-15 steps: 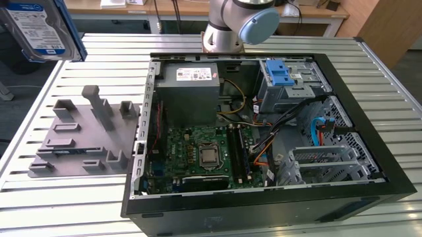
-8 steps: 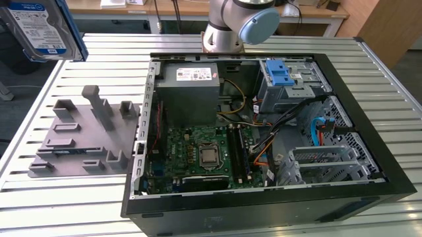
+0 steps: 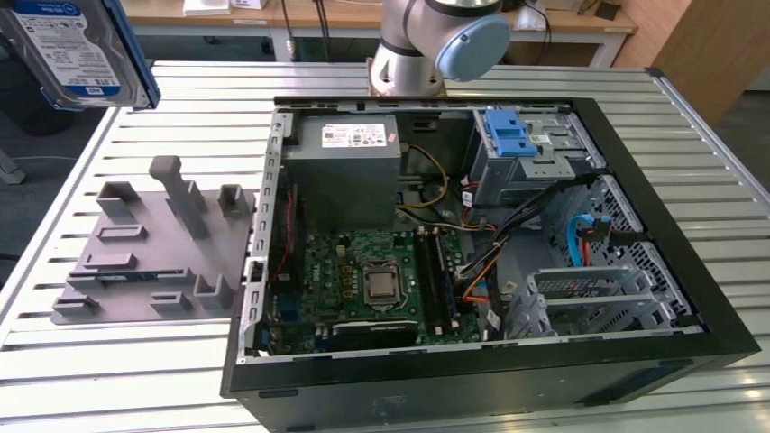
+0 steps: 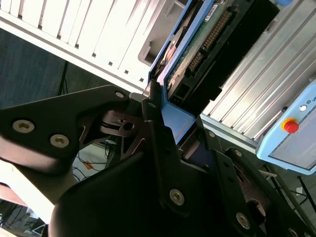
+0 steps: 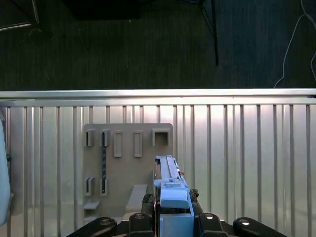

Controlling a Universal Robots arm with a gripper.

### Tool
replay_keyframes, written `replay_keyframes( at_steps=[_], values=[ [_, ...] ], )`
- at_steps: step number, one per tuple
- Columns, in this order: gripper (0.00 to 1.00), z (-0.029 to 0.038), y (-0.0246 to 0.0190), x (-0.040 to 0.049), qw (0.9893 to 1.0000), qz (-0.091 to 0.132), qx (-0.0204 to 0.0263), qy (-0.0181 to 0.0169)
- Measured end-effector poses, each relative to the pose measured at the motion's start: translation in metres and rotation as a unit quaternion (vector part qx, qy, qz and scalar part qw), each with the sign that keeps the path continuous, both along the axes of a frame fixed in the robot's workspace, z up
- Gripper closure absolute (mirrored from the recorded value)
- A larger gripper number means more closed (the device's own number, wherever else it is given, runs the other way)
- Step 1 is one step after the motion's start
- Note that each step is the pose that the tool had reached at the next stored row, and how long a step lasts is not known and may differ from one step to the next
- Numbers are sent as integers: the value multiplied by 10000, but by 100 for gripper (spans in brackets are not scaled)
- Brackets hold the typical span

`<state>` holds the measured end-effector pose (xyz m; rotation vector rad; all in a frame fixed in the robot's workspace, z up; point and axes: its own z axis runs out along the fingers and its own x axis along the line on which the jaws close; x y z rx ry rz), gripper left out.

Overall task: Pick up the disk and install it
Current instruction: 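Pick up the disk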

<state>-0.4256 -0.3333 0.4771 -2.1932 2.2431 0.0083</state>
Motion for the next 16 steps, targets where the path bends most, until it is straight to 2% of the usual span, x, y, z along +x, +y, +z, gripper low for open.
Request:
replay_keyframes(
  at_steps=[16],
  values=[
    [64,2,0,103,10000,-1,0,0]
  ],
)
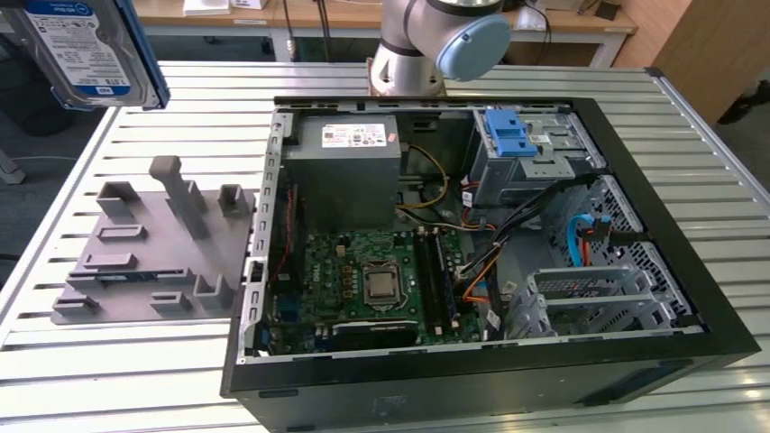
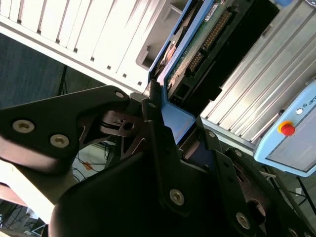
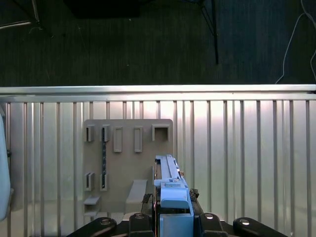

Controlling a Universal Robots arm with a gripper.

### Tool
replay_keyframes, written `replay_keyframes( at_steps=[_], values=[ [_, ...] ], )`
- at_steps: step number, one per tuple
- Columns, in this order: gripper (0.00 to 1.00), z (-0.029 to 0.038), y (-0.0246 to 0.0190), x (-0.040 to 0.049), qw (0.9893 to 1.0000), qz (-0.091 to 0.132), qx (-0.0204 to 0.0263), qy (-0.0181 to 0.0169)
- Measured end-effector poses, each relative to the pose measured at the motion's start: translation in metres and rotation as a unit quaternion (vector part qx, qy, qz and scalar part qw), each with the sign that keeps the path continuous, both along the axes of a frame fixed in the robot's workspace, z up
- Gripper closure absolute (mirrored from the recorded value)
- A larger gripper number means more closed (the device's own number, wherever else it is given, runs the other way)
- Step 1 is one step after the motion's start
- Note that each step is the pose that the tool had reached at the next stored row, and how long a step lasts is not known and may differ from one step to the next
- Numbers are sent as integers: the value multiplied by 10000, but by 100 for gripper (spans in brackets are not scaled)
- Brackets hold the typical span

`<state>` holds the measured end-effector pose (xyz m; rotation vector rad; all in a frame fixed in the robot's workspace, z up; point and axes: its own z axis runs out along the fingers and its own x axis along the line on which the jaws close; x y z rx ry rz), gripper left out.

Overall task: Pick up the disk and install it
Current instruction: 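Pick up the disk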

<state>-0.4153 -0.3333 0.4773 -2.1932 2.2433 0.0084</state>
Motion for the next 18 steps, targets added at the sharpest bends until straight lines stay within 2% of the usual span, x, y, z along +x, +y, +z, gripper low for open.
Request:
replay_keyframes(
  at_steps=[18],
  values=[
    [64,0,0,136,10000,0,0,0]
  ],
)
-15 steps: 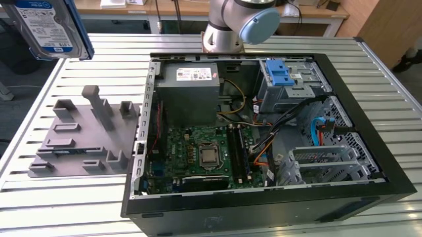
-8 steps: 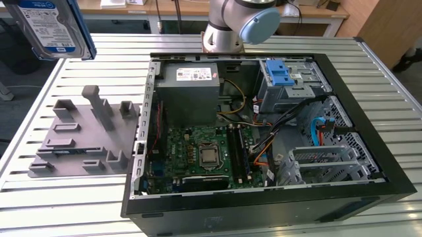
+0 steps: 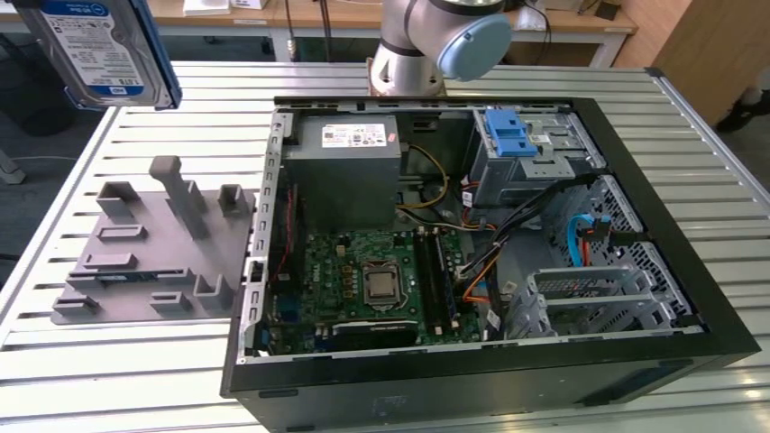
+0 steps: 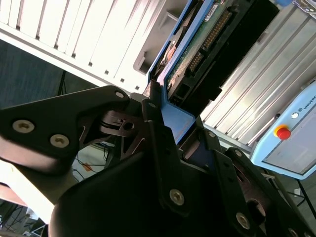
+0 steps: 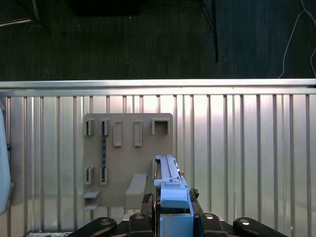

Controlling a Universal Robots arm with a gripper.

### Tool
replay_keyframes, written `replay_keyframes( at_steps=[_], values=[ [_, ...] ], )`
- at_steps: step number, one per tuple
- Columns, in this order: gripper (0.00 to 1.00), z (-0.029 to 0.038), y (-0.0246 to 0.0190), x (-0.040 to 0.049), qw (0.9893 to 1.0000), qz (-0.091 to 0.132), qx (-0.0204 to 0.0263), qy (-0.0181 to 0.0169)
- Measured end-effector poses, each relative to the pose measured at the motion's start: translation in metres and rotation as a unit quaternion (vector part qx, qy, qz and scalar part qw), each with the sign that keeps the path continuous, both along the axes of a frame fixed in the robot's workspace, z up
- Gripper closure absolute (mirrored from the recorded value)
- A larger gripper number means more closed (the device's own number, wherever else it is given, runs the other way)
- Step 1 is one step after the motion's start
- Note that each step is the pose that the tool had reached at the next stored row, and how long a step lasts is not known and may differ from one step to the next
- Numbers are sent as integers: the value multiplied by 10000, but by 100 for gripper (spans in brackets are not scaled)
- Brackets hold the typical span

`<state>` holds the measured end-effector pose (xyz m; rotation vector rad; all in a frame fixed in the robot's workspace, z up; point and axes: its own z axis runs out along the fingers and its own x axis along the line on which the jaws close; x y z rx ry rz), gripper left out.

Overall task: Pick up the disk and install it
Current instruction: 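Pick up the disk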

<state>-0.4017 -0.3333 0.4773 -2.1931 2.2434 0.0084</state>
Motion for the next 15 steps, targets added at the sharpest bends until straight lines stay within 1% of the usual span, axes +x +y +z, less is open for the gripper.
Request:
replay_keyframes(
  at_steps=[5,11,15],
  values=[
    [64,1,-10,8,10000,-1,0,0],
    [64,26,-15,25,10000,1,1,-1],
    [64,28,-33,47,10000,1,0,0]
  ],
)
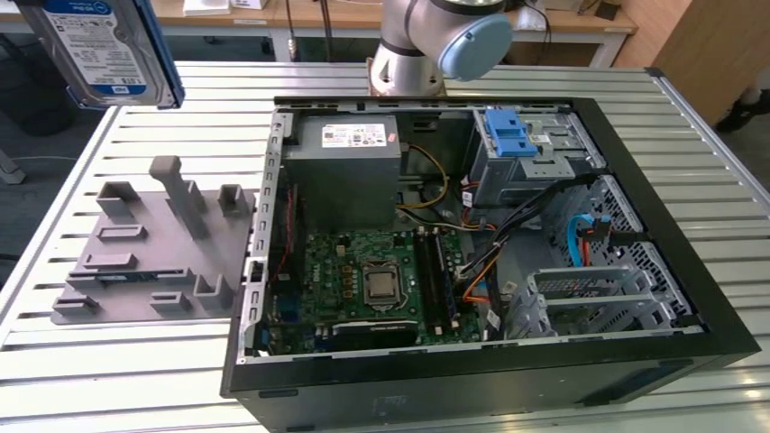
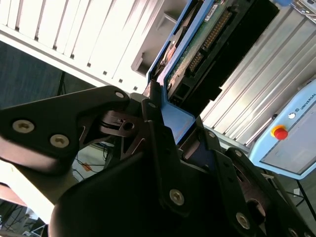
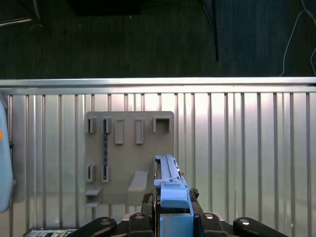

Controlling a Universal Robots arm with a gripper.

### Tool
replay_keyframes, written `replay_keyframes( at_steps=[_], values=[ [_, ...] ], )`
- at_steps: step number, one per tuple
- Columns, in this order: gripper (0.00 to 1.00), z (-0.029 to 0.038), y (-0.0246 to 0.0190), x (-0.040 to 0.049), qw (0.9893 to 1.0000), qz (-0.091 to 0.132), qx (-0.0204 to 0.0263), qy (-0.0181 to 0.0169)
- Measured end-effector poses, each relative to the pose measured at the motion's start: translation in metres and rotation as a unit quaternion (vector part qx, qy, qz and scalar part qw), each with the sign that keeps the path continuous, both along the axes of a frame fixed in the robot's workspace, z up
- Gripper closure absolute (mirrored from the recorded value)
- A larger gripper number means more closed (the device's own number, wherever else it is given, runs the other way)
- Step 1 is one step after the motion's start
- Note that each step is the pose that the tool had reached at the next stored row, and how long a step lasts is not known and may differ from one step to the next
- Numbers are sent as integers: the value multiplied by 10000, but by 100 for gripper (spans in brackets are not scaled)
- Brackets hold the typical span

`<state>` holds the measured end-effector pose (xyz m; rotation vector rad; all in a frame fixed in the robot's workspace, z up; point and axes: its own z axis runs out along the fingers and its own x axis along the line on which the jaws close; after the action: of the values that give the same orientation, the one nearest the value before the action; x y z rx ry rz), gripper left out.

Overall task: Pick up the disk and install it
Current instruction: 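Pick up the disk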

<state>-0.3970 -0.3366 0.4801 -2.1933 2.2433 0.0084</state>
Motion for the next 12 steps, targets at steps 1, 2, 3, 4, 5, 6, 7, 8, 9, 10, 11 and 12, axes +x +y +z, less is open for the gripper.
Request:
replay_keyframes(
  at_steps=[1,2,3,4,5,6,7,8,9,10,11,12],
  values=[
    [64,0,-7,6,10000,0,0,0],
    [64,0,-16,12,10000,0,0,0],
    [64,0,-27,18,10000,-1,0,0],
    [64,0,-39,23,10000,0,0,0],
    [64,0,-51,27,10000,0,0,0],
    [64,1,-62,29,10000,0,0,1],
    [64,0,-70,30,10000,-1,0,0],
    [64,0,-74,33,10000,-2,0,0],
    [64,0,-79,36,10000,-3,0,0],
    [64,0,-81,40,10000,-3,0,0],
    [64,0,-83,46,10000,-3,0,0],
    [64,0,-85,54,10000,-3,0,0]
  ],
)
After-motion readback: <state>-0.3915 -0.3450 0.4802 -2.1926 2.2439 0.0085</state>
